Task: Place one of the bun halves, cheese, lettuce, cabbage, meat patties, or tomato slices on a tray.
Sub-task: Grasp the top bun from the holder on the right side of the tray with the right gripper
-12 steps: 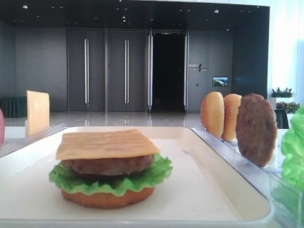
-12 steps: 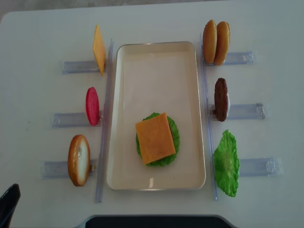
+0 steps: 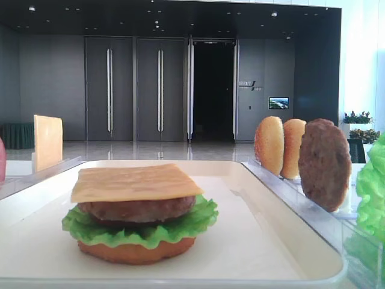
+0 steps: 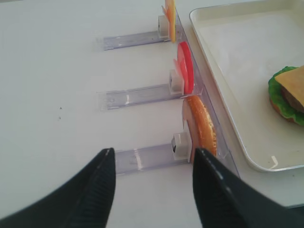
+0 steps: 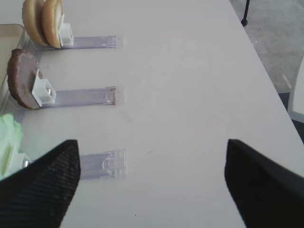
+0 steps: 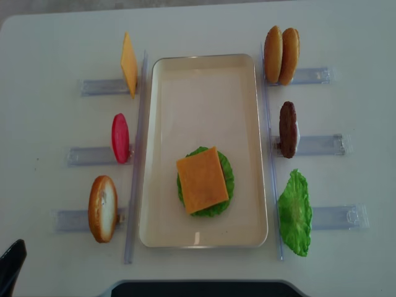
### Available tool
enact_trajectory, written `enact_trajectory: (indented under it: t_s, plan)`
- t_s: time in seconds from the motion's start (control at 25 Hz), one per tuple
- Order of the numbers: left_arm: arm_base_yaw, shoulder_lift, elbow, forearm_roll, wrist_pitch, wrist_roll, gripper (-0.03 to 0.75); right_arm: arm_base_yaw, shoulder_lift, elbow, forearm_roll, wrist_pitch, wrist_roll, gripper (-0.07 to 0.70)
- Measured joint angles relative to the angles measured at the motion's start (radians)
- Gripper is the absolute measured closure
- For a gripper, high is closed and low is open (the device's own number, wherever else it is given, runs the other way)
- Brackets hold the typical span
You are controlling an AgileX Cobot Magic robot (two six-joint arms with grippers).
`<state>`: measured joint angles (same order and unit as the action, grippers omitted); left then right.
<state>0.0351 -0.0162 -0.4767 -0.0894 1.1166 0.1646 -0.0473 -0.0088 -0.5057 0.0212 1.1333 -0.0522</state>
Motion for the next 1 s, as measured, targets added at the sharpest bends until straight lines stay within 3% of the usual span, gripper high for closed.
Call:
enact_trajectory:
  t_s: [1.0]
  plan:
    - [0.000, 0.000, 0.000, 0.000, 0.000, 0.000, 0.316, 0.000, 0.000, 0.000, 0.000, 0.000, 0.000, 0.045]
